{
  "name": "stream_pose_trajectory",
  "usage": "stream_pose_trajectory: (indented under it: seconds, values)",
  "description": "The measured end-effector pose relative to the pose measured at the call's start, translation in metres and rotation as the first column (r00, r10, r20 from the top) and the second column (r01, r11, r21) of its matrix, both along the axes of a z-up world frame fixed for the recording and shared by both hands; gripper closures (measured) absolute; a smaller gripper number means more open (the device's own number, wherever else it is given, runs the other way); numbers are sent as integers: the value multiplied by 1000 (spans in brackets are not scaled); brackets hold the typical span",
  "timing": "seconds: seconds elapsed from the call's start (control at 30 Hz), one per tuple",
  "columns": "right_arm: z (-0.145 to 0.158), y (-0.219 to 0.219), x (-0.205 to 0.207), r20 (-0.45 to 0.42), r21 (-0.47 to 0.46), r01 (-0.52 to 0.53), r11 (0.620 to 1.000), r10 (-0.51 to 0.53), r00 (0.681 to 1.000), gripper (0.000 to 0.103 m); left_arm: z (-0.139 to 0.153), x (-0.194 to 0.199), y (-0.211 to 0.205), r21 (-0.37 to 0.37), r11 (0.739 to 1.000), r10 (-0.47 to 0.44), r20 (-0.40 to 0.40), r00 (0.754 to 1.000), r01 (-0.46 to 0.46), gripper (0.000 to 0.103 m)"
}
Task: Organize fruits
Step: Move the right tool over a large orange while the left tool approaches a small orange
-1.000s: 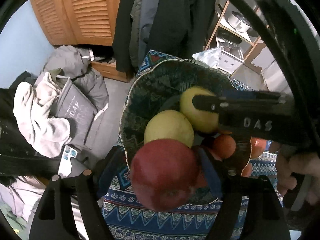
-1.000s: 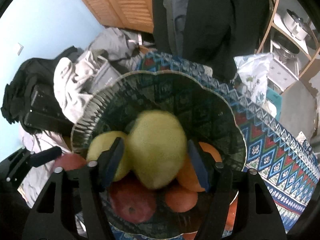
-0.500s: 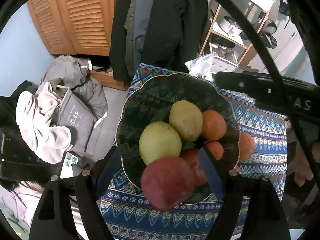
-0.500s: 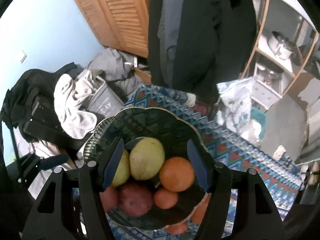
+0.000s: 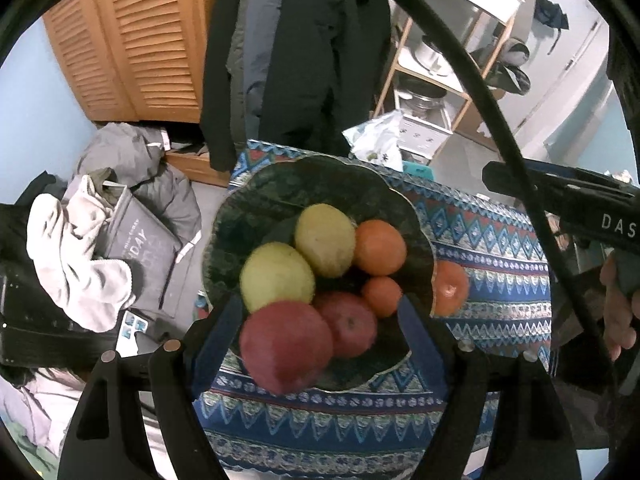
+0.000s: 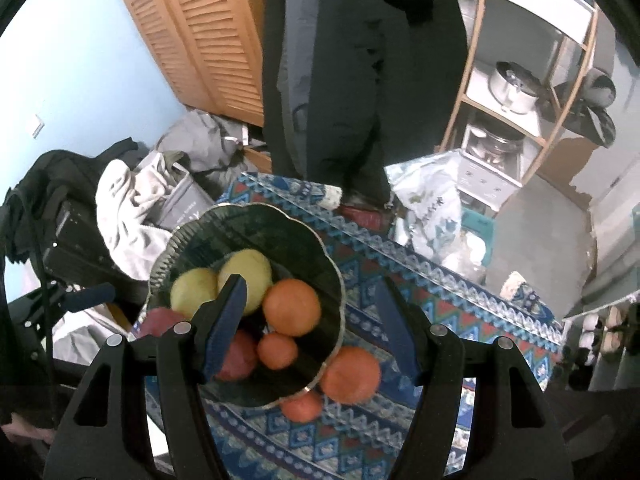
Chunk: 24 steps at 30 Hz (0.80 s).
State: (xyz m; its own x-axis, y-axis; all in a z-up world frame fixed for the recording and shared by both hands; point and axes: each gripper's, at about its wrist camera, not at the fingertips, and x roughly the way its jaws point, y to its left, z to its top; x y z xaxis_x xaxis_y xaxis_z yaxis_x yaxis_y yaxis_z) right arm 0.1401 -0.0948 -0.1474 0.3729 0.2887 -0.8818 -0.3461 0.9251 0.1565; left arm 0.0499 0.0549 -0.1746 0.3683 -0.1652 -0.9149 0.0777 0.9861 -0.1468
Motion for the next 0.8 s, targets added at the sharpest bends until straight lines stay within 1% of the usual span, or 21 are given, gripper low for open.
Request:
stream_pose_trajectory:
  seconds: [0.17, 0.4, 0.6, 0.63, 0.7, 0.8]
  values:
    - [-4, -22, -9, -12, -20, -5, 1000, 5, 1000, 35, -5, -10, -18, -9, 1000, -11, -21, 1000, 11, 21]
    - [-18, -45, -21, -44, -38, -21, 999, 20, 999, 35, -14, -25, -38, -10, 1000, 1, -46, 999, -1, 21]
    - [-32, -59, -30, -73, -41, -56, 998, 52, 996, 35, -24, -36, -50, -8, 999, 43, -66, 997, -44, 21]
    - [-35, -60, -31, -80, -41, -64, 997, 60, 995, 35, -27, -39, -53, -9, 998, 56, -73, 996, -57, 21]
    - [-43, -63, -32, -94, -41, -82, 996, 78, 993, 29, -32, -43, -57, -9, 997, 75, -84, 994, -76, 21]
    - [-60, -63, -33, -126, -42, -116, 992, 110, 986, 29, -42, -50, -64, -15, 993, 112, -107, 988, -114, 21]
